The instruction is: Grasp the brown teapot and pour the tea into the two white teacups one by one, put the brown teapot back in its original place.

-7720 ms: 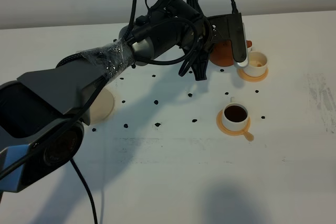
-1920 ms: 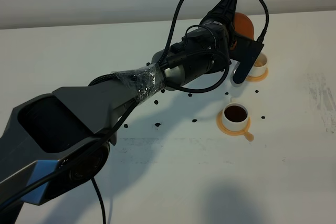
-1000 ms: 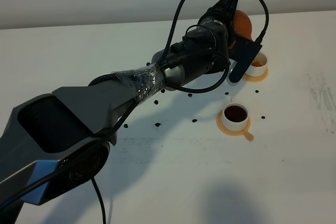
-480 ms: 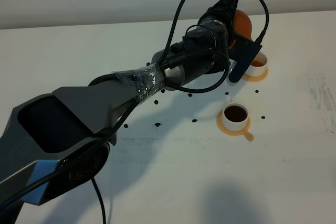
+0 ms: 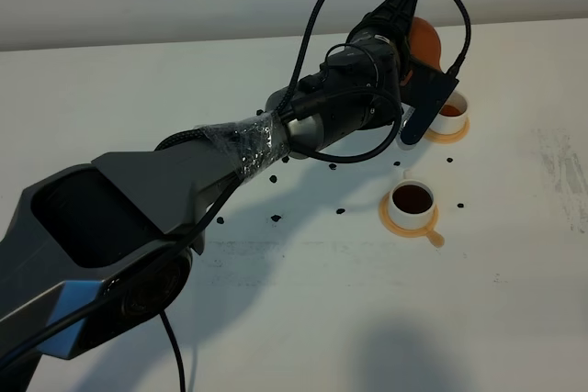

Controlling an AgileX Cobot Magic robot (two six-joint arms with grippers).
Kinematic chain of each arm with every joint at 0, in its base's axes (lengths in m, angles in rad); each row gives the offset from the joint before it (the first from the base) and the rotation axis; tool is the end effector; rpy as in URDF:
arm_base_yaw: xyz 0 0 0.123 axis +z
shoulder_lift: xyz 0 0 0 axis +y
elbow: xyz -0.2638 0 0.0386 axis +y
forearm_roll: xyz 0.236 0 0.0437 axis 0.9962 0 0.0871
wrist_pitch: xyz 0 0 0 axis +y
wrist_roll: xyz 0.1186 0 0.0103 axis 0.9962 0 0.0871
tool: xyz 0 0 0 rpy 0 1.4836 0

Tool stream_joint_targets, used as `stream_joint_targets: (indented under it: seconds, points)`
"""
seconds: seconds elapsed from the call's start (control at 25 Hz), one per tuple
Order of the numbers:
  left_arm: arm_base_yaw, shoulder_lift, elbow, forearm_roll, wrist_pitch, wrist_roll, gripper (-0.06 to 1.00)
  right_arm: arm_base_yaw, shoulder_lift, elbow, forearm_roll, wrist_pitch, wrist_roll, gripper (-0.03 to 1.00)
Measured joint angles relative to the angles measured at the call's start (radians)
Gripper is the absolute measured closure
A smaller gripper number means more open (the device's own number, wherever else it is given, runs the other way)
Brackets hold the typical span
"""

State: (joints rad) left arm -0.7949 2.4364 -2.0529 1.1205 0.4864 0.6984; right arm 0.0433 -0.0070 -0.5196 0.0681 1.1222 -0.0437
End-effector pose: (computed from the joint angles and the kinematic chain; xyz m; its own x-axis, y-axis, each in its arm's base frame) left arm 0.4243 -0.3608 0.1629 0.4532 0.8081 0.3764 0.2656 -0.5254 0.8083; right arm 0.0215 0.0082 0.2583 -0.4841 -0.0351 -0.8743 -0.1036 0.9945 0.0174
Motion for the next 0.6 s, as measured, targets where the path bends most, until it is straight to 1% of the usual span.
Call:
stream_joint_targets:
  seconds: [0.28, 0.6]
  points:
    - [-0.009, 0.000, 0.000, 0.004, -0.005, 0.000, 0.83, 0.000, 0.000, 0.000, 0.000, 0.000, 0.000, 0.50]
    - [-0.009, 0.000, 0.000, 0.071, -0.007, 0.000, 0.83, 0.000, 0.000, 0.000, 0.000, 0.000, 0.000, 0.50]
